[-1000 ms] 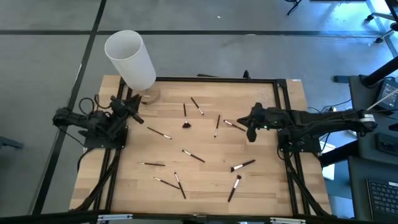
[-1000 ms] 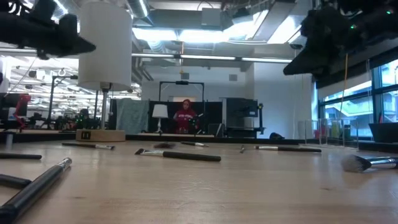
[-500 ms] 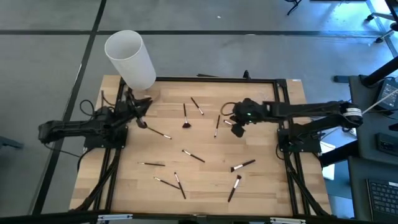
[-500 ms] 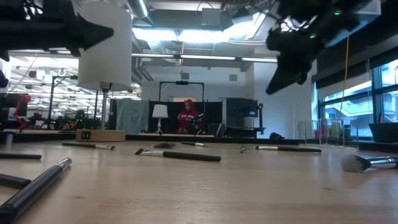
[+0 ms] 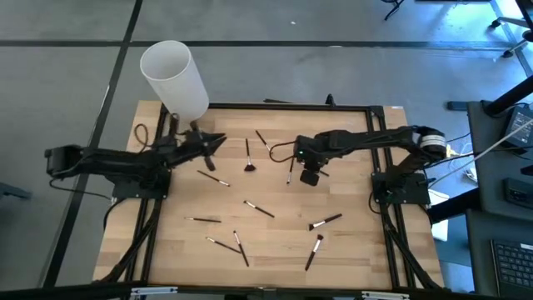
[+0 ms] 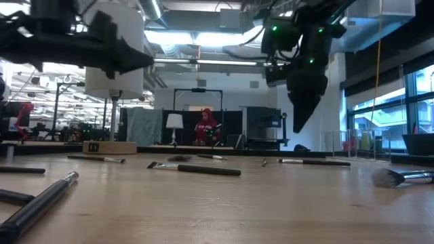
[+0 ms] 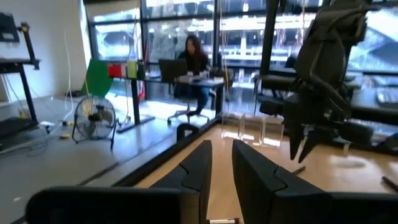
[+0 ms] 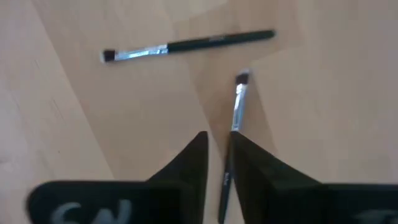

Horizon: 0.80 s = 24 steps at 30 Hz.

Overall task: Sort items
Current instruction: Put the foundation brush into the middle section of the transparent organizer

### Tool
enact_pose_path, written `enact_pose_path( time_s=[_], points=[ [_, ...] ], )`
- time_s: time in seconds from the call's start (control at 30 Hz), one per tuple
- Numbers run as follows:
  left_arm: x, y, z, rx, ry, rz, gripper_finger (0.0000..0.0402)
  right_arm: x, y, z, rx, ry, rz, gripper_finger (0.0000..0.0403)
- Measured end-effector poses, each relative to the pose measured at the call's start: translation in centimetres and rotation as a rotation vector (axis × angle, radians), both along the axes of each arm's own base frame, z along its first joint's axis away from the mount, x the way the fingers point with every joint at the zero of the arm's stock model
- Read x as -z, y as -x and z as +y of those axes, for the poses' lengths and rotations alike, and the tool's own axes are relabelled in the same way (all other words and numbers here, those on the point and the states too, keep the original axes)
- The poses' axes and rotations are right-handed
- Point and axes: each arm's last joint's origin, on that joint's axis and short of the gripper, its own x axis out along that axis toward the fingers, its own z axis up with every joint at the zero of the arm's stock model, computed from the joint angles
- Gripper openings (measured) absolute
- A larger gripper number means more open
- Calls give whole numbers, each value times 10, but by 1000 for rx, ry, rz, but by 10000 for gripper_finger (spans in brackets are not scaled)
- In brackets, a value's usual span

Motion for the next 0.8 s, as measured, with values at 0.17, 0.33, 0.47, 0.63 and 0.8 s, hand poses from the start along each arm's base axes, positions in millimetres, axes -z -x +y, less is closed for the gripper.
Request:
enact_pose_path(
  time_s=[0.17,0.33,0.47,0.63,0.8],
  points=[
    [2,-31,9,-4,-16,75,59,18,-7,-10,9,-18,74,112],
    [8,-48,18,-25,-39,42,59,34,-6,-21,10,-31,153,115],
    [8,-49,28,-65,-29,-26,59,39,-6,-27,3,-33,172,116],
    [7,-46,35,-90,-27,-46,59,40,-7,-30,12,-75,146,116],
    [1,-44,36,-103,-96,-66,59,40,-10,-32,24,-73,115,116]
  ],
)
